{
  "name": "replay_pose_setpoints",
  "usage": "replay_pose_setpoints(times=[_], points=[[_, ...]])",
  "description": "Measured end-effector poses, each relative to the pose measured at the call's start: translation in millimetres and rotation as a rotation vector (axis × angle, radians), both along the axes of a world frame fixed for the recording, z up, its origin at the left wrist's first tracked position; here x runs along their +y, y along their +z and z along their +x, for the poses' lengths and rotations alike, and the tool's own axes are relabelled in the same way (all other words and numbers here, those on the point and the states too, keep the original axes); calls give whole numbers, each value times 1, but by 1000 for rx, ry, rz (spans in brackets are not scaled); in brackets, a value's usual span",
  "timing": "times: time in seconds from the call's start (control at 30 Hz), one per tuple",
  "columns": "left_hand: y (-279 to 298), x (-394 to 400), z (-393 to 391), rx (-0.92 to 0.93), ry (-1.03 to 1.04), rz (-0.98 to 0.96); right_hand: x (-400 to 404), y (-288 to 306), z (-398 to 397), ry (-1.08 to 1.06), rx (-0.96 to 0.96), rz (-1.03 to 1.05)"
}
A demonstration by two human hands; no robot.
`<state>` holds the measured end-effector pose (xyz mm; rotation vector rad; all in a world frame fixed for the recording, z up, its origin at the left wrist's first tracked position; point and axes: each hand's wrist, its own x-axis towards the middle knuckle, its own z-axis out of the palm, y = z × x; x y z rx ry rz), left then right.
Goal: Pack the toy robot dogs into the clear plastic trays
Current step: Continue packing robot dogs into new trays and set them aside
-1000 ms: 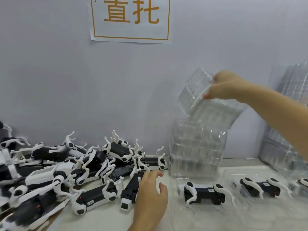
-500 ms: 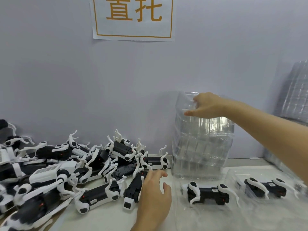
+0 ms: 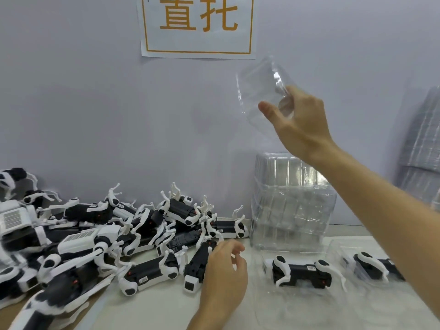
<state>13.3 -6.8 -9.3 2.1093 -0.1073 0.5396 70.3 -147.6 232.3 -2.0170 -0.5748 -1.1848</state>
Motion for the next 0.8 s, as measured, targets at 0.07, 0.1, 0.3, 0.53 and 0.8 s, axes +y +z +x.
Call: replay_pose_setpoints(times=[0.07,0.1,0.3,0.53,0.8], points=[[5,2,-3,-19,19,-75,17,-14,-24,156,-18,164],[10,4,-6,-28,23,-124,24,-22,-35,230,-21,244],[78,48,-21,-224,199,-445,47,-74,-79,788,131,771],[105,79,-46,71,90,-667,61,-121,-81,1190,450,1095],[60,79,-60,54,269,-761,67,-156,-80,1237,704,1162]])
